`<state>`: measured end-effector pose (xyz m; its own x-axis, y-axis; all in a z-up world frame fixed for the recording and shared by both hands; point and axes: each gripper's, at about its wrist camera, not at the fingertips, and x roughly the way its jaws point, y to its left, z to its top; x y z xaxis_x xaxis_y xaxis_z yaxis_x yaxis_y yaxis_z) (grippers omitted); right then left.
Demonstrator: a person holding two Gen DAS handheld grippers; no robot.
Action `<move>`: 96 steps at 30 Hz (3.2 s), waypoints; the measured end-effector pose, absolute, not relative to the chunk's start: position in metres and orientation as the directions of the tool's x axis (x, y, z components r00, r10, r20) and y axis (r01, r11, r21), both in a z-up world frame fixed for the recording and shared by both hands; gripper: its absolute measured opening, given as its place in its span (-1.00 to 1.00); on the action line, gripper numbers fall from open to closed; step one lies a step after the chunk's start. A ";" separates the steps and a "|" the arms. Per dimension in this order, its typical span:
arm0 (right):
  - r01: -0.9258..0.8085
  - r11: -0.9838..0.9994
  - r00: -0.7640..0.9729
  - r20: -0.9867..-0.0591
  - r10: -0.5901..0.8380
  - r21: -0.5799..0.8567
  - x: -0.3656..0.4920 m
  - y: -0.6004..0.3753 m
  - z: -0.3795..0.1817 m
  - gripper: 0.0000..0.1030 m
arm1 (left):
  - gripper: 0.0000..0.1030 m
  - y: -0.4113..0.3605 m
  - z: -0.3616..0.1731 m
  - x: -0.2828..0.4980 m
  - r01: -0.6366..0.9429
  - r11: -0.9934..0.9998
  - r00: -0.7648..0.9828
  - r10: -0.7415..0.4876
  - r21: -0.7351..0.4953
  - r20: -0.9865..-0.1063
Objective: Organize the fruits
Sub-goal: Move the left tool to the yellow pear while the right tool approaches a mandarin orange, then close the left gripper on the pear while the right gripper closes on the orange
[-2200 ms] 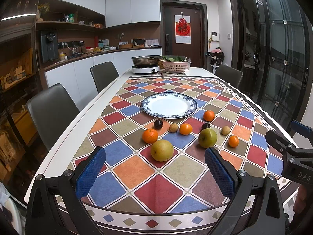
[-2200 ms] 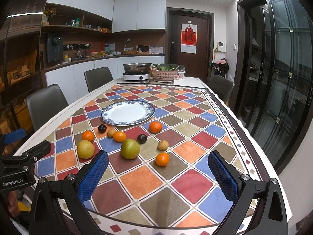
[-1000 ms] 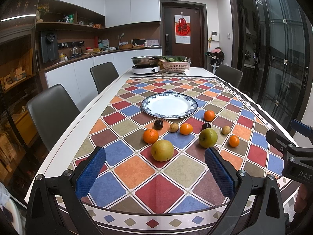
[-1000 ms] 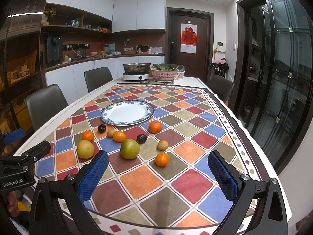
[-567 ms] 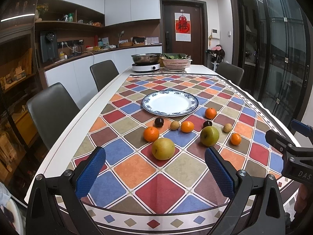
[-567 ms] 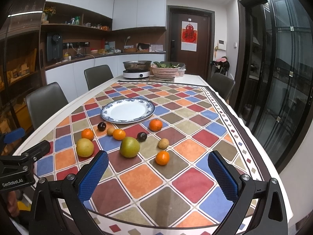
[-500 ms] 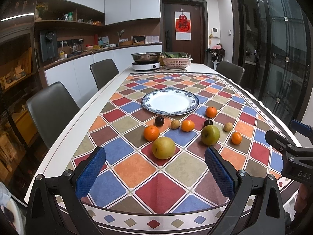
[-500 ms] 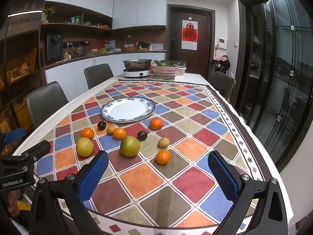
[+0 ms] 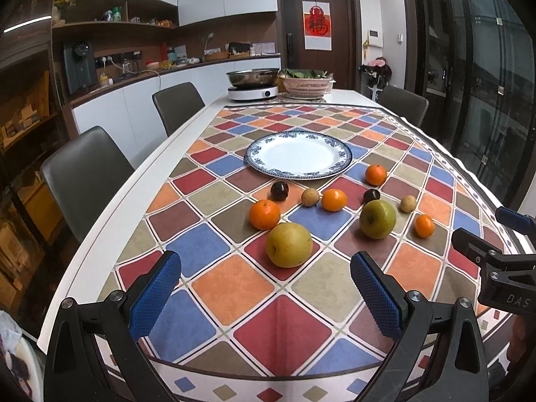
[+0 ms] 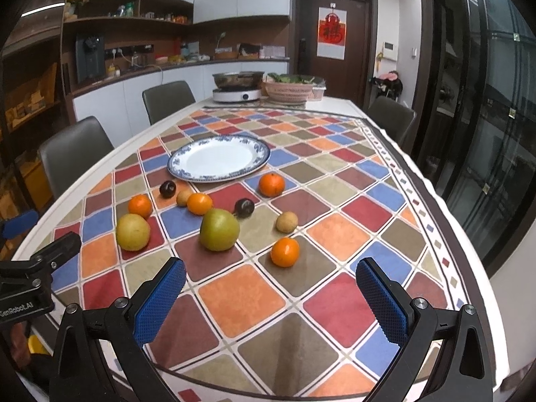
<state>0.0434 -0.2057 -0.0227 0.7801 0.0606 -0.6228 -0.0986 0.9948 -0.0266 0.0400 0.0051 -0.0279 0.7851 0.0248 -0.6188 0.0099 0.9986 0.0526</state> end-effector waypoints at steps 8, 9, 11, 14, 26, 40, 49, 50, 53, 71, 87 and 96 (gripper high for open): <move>-0.088 0.996 0.738 -0.673 0.051 -0.021 0.072 -0.206 -0.038 0.99 | 0.96 0.007 -0.036 0.065 0.030 0.998 0.758 0.015 0.057 -0.652; -0.087 0.996 0.733 -0.679 0.050 -0.020 0.075 -0.206 -0.039 0.99 | 0.93 0.007 -0.037 0.070 0.037 0.998 0.749 0.005 0.049 -0.662; -0.084 0.996 0.720 -0.692 0.047 -0.020 0.083 -0.207 -0.043 0.99 | 0.91 0.007 -0.041 0.078 0.046 0.998 0.735 -0.004 0.044 -0.678; -0.083 0.996 0.701 -0.712 0.043 -0.022 0.094 -0.207 -0.050 0.99 | 0.88 0.005 -0.048 0.089 0.058 0.997 0.713 -0.011 0.043 -0.701; -0.041 0.999 0.624 -0.781 0.024 -0.002 0.131 -0.217 -0.075 0.90 | 0.70 -0.004 -0.070 0.125 0.106 0.993 0.649 -0.032 0.050 -0.760; -0.054 0.998 0.569 -0.820 0.062 0.038 0.155 -0.219 -0.094 0.38 | 0.24 -0.009 -0.088 0.146 0.159 0.987 0.593 -0.085 0.013 -0.801; -0.073 0.997 0.562 -0.824 0.067 0.031 0.160 -0.217 -0.095 -0.20 | -0.02 -0.009 -0.091 0.151 0.163 0.987 0.594 -0.096 0.002 -0.799; -0.077 0.997 0.562 -0.824 0.068 0.029 0.160 -0.216 -0.095 -0.25 | -0.02 -0.009 -0.091 0.151 0.163 0.987 0.596 -0.096 0.003 -0.798; -0.083 0.996 0.562 -0.824 0.070 0.029 0.159 -0.216 -0.094 -0.35 | -0.02 -0.010 -0.091 0.150 0.166 0.986 0.601 -0.094 0.009 -0.794; -0.122 0.992 0.612 -0.786 0.086 0.014 0.146 -0.207 -0.073 -0.36 | -0.03 -0.007 -0.078 0.139 0.169 0.985 0.621 -0.131 -0.032 -0.773; -0.227 0.973 0.669 -0.720 0.187 0.042 0.144 -0.195 -0.030 -0.36 | -0.03 -0.002 -0.035 0.139 0.202 0.978 0.682 -0.175 -0.048 -0.710; -0.298 0.951 0.660 -0.700 0.271 0.087 0.171 -0.180 -0.014 -0.36 | -0.03 0.005 -0.017 0.161 0.208 0.977 0.705 -0.179 -0.041 -0.686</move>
